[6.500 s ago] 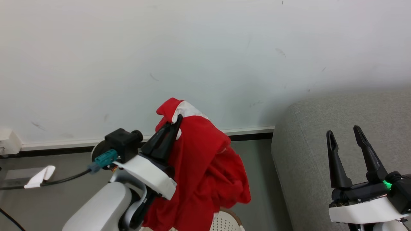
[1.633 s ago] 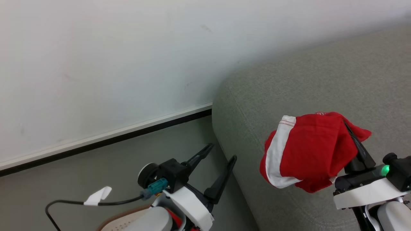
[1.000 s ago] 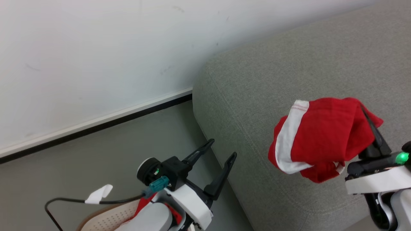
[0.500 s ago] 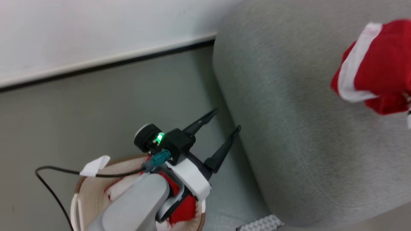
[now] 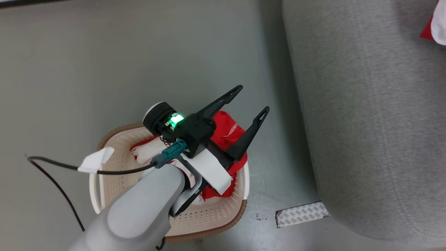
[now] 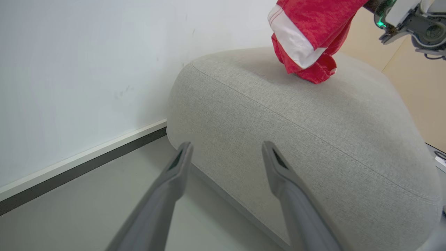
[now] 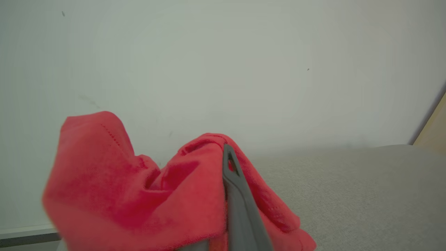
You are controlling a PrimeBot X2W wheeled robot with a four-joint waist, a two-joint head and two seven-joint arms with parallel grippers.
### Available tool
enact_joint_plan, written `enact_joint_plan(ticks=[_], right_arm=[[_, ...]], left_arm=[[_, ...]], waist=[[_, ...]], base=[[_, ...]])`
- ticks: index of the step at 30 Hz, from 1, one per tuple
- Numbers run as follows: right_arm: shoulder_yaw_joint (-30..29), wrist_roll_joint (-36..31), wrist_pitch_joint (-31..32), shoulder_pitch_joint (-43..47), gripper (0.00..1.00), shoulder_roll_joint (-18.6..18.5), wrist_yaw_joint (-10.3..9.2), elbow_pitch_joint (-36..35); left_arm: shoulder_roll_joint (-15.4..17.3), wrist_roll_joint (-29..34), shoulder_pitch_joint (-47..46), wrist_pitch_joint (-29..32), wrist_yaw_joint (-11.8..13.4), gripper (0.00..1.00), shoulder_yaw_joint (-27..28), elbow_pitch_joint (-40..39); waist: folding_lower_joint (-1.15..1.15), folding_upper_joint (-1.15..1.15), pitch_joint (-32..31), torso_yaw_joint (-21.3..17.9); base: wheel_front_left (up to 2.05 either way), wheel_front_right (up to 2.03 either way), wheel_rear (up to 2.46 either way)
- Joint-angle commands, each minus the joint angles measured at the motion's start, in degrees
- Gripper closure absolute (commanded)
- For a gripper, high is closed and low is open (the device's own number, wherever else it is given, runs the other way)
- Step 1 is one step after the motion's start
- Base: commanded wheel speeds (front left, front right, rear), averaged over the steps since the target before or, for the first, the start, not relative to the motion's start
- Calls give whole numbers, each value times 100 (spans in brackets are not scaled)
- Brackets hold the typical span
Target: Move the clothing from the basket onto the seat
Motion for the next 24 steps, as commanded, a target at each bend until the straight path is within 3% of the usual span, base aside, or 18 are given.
enact_joint_plan(ticks=[1,11,13,15,16,17,24], right_arm=[[32,-52,1,-108,100,-84,3,137],[804,73,232,-366,100,-498,3,1553],[926,114,338,-398,95,-522,3,1659],[1120,246,560,-479,58,-560,3,1840],[1221,295,685,-501,22,-592,3,1927],[1339,319,797,-518,0,-611,3,1989],[2042,675,1287,-517,0,-761,3,2206]], left_arm=[[9,21,-55,-53,8,0,18,12],[-41,-56,-79,-179,24,0,82,167],[-47,-64,-84,-191,22,0,86,185],[-58,-82,-86,-213,17,0,102,217],[-63,-86,-84,-211,11,0,109,240],[-70,-98,-75,-225,8,0,114,262],[-142,-189,141,-285,17,0,187,442]], waist=[[-1,0,200,183],[-1,0,260,259],[-1,0,249,263],[-1,0,211,268],[-1,0,183,268],[-1,0,149,269],[-1,0,-317,244]], base=[[0,0,0],[0,0,0],[0,0,0],[0,0,0],[0,0,0],[0,0,0],[0,0,0]])
